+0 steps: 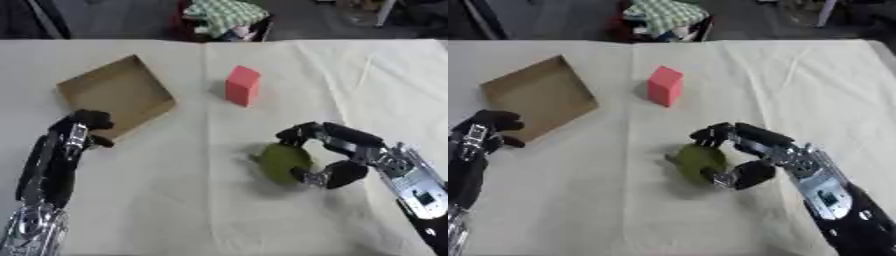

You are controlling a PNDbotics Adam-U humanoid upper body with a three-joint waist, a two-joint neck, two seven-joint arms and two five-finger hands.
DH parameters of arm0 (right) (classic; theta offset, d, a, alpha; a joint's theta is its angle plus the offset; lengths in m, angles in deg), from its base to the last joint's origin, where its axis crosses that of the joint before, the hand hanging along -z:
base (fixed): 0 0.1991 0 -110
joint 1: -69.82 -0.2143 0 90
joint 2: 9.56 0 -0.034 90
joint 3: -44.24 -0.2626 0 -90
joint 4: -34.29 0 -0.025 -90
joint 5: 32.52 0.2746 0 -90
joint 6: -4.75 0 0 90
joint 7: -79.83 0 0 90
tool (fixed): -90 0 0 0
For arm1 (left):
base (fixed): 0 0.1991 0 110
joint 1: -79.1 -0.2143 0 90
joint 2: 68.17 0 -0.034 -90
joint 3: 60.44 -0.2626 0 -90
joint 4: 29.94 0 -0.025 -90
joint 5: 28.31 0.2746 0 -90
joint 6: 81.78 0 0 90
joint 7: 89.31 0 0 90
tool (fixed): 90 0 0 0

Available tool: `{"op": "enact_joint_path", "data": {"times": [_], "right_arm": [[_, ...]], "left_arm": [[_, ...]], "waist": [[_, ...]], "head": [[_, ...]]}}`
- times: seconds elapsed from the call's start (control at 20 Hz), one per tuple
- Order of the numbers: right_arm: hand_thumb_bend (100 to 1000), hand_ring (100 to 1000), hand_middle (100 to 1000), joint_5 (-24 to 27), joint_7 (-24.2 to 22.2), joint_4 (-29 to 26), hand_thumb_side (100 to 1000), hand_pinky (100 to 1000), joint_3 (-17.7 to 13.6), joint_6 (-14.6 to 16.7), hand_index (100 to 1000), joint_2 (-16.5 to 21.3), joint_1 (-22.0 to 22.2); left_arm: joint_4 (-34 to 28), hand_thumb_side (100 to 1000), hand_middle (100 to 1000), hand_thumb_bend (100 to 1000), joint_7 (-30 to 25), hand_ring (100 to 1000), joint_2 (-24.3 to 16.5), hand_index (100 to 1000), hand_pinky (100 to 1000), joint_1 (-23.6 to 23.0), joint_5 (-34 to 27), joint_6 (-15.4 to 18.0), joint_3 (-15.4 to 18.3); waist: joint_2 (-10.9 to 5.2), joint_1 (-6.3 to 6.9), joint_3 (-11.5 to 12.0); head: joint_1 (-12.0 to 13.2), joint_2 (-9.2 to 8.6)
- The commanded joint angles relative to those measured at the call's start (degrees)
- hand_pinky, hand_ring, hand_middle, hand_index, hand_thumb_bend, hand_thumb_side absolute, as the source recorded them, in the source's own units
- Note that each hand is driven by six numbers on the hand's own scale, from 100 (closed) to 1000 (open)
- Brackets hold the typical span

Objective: Pick up objects on the table and place them in the box.

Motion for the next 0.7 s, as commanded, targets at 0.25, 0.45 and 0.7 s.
{"op": "enact_joint_path", "data": {"times": [0.25, 0.45, 0.7], "right_arm": [[112, 730, 673, -4.18, 2.45, 1.52, 415, 699, -0.27, 1.45, 826, 1.26, -1.0], [100, 607, 445, -5.98, 8.51, 0.72, 223, 633, -1.14, 1.07, 539, 1.4, -1.62], [100, 536, 357, -7.24, 17.69, -0.48, 117, 585, -1.51, 0.26, 381, 1.77, -3.45]], "left_arm": [[-0.71, 768, 648, 100, -0.1, 693, -1.06, 637, 544, 0.46, 0.14, 0.06, -0.01], [-0.69, 768, 648, 100, -0.1, 694, -1.07, 637, 544, 0.42, 0.14, 0.06, 0.0], [-0.7, 768, 648, 100, -0.1, 694, -1.08, 637, 544, 0.39, 0.11, 0.07, -0.02]], "waist": [[-0.65, 0.08, 0.01], [-0.69, 0.09, -0.03], [-0.77, 0.1, -0.03]], "head": [[-0.1, -0.1], [-0.09, -0.07], [-0.14, -0.04]]}}
